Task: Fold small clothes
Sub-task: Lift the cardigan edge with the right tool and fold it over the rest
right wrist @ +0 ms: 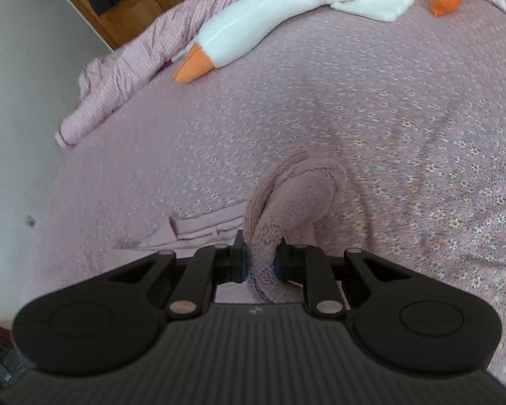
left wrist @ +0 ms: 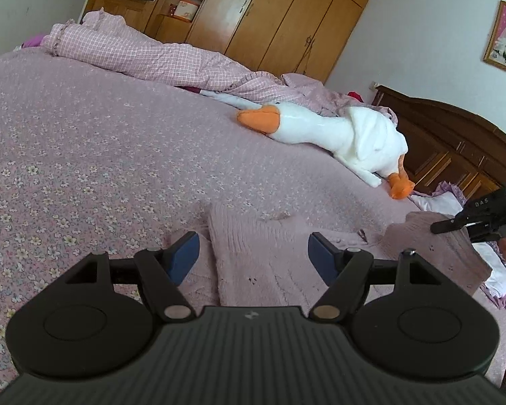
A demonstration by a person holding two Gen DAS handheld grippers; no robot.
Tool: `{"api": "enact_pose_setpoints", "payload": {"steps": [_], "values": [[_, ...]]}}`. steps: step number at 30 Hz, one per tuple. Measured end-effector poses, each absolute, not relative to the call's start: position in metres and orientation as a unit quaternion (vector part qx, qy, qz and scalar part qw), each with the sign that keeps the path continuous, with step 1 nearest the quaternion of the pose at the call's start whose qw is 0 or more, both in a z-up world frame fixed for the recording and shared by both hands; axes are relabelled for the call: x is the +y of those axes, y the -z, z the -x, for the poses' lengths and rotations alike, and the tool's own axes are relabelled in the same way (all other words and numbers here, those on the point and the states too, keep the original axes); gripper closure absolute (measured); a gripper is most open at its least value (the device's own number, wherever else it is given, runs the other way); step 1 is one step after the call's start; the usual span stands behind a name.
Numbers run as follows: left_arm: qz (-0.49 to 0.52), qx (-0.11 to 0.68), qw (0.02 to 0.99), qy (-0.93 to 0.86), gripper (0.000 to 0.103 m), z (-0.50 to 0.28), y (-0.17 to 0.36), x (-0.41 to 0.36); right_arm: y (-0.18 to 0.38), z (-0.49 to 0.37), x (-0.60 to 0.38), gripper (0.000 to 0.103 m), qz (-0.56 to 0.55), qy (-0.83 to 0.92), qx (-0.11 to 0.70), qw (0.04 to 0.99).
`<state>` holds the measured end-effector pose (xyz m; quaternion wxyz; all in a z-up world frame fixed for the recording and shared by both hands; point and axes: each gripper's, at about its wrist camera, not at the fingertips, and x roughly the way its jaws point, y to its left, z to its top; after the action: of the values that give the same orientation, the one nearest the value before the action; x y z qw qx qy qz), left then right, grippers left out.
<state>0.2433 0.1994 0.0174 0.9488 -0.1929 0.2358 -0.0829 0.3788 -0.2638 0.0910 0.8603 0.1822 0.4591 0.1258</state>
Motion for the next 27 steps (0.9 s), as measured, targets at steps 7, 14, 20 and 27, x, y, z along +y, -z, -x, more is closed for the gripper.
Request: {"api": "enact_pose_setpoints", "payload": {"steps": [7, 14, 20, 27], "values": [[0.221, 0.263, 0.937, 0.061, 0.026, -0.246, -0.006, 0.219, -0.102, -0.376, -0.179, 0.086, -0.118, -0.165, 0.454, 0.867], [0.266, 0.291, 0.918, 0.046, 0.026, -0.245, 0.002, 0.245, -0.078, -0.362, -0.083, 0.086, -0.081, -0.227, 0.457, 0.856], [0.263, 0.289, 0.919, 0.05, 0.026, -0.244, 0.001, 0.248, -0.059, -0.354, -0.051, 0.086, -0.101, -0.234, 0.466, 0.847], [0.25, 0.288, 0.923, 0.043, 0.026, -0.249, 0.0, 0.242, -0.064, -0.349, -0.04, 0.086, -0.13, -0.213, 0.446, 0.86]]}}
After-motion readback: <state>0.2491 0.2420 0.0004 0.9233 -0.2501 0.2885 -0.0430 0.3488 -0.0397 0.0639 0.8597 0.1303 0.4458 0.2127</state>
